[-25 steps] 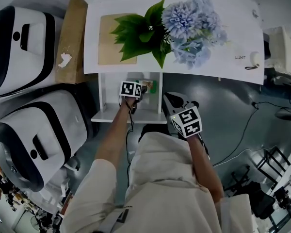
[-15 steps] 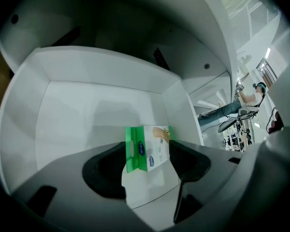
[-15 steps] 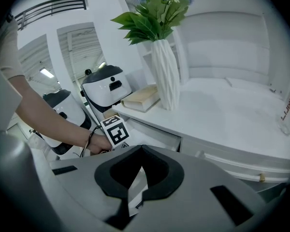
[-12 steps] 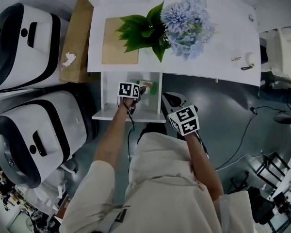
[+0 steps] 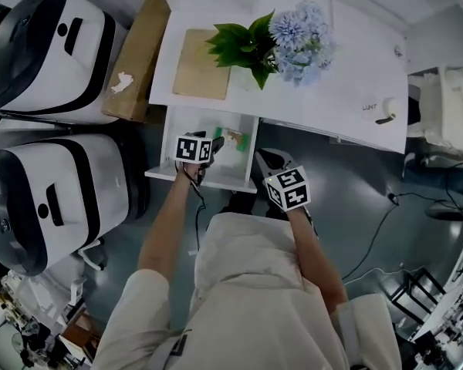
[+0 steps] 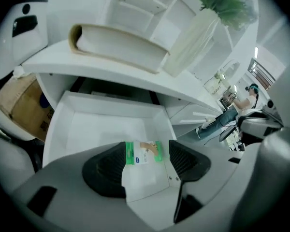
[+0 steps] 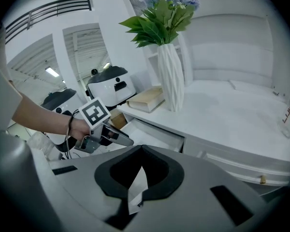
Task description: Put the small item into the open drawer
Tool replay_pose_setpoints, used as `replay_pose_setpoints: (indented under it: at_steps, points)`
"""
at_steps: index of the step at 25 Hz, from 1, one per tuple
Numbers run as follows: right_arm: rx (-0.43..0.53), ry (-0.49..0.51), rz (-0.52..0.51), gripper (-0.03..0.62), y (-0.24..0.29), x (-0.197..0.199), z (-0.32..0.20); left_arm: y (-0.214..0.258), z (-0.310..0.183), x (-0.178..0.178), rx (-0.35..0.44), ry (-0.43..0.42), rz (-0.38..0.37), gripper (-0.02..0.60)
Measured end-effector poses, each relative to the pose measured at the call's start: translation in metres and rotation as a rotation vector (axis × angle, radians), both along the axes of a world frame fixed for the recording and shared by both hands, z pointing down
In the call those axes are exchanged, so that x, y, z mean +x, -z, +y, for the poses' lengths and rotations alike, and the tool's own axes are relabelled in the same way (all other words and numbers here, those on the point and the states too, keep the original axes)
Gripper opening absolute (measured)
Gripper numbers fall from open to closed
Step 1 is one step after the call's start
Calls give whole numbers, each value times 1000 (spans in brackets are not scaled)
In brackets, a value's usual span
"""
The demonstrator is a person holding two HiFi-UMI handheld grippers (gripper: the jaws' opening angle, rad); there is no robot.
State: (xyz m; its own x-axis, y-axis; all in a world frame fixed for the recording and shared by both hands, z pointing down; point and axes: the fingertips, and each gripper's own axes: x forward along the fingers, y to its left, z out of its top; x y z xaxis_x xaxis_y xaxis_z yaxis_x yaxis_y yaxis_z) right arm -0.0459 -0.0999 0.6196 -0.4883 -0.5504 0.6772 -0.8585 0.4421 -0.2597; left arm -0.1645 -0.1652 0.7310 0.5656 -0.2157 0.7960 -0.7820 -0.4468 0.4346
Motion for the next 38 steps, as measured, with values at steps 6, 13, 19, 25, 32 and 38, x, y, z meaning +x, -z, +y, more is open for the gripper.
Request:
replay_pose_setpoints:
  at_steps: [6, 13, 19, 25, 32, 38]
  points:
    - [-20, 14, -21, 25, -7, -11, 7, 55, 23, -14, 141, 57, 45, 295]
    - [-24, 117, 14, 25, -8, -27, 15, 79, 60, -23, 228, 89, 15, 295]
    - [-28, 133, 27, 25, -9, -23, 16, 96, 66, -21, 280, 160, 21, 293]
    - [-8, 124, 21, 25, -5, -19, 11, 90, 79, -23, 296, 242, 38, 272]
    - [-2, 116, 13, 25, -2, -16, 8, 84, 84, -18, 304, 207, -16, 197]
    - [-11, 136, 14, 26, -6, -21, 10, 87, 81, -25, 329, 241, -35, 99]
